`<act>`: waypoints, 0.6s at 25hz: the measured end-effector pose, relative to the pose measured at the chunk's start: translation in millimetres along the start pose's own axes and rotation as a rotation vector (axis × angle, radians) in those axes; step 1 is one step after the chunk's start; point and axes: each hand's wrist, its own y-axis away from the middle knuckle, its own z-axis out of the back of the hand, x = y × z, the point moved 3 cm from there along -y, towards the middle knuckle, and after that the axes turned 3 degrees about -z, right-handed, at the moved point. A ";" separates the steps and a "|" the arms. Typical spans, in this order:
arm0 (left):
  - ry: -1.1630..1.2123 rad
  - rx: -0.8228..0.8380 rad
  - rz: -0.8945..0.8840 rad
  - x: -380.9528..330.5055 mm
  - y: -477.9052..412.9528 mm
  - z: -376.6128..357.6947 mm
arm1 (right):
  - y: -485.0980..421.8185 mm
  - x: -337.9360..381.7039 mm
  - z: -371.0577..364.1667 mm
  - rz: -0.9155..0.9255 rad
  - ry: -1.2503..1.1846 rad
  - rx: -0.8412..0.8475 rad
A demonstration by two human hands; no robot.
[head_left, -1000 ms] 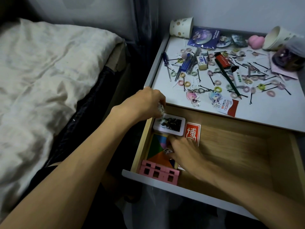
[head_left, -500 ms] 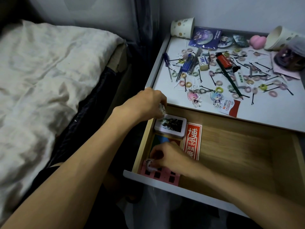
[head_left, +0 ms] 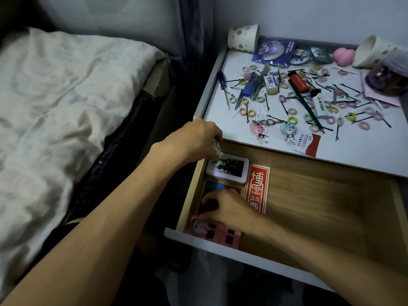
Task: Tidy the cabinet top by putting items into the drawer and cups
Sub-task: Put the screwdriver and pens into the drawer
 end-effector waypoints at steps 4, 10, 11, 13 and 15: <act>0.031 -0.002 -0.036 -5.1 2.4 5.9 | 9.8 -3.7 50.8 -0.160 -0.373 -0.229; 0.010 0.046 -0.136 -30.0 5.2 -2.6 | 12.5 8.5 89.0 -0.159 -0.933 -0.301; 0.000 0.056 -0.166 -33.5 5.7 -6.1 | 11.2 9.8 86.9 -0.166 -0.917 -0.299; -0.035 0.054 -0.216 -39.1 6.6 -10.9 | 9.0 9.2 83.4 -0.190 -0.910 -0.315; -0.099 0.055 -0.211 -40.7 8.5 -12.6 | 10.2 4.9 81.7 -0.236 -0.983 -0.310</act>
